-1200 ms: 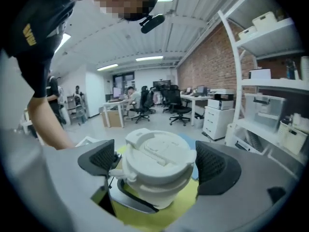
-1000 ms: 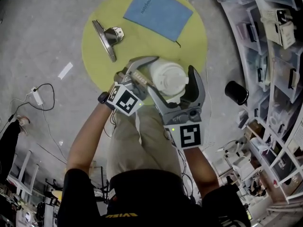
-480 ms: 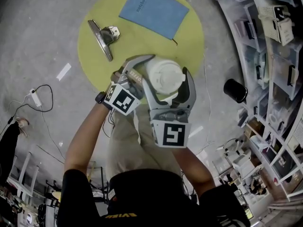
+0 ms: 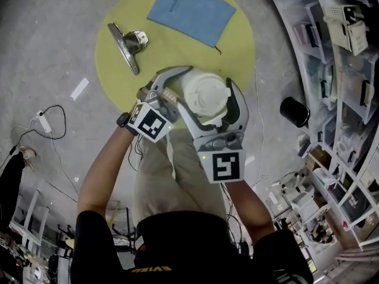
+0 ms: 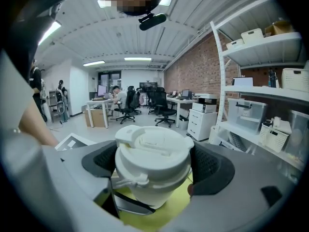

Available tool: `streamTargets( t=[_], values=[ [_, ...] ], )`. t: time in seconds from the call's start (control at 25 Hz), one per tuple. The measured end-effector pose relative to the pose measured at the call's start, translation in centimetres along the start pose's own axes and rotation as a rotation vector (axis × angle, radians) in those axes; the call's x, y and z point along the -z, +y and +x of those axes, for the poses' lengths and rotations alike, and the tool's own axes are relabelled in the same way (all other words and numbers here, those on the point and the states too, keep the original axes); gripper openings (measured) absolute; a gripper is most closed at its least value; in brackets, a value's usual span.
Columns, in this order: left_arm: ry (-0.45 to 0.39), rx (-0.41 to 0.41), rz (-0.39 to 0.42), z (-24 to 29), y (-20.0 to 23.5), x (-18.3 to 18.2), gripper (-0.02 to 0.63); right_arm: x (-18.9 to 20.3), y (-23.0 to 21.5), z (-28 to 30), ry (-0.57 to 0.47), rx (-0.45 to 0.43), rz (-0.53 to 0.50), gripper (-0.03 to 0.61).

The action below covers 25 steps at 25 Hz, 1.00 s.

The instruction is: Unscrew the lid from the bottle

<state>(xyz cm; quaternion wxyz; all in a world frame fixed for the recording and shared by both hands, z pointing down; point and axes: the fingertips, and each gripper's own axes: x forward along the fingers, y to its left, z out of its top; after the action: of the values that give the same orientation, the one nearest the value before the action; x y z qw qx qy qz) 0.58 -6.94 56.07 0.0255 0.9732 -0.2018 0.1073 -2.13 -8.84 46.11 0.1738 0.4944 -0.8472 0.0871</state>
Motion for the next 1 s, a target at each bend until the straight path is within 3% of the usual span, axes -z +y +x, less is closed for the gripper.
streamTargets(
  t=[0.48, 0.84, 1.0],
  values=[
    [0.011, 0.076, 0.009, 0.3, -0.2, -0.1, 0.373, 0.6, 0.3, -0.4, 0.009, -0.215, -0.085, 0.453],
    [0.017, 0.121, 0.008, 0.3, -0.1, 0.2, 0.373, 1.2, 0.7, -0.4, 0.047, -0.329, -0.16, 0.453],
    [0.071, 0.152, 0.034, 0.2, 0.2, 0.4, 0.374, 0.2, 0.8, 0.0, 0.019, -0.351, -0.164, 0.452]
  ],
)
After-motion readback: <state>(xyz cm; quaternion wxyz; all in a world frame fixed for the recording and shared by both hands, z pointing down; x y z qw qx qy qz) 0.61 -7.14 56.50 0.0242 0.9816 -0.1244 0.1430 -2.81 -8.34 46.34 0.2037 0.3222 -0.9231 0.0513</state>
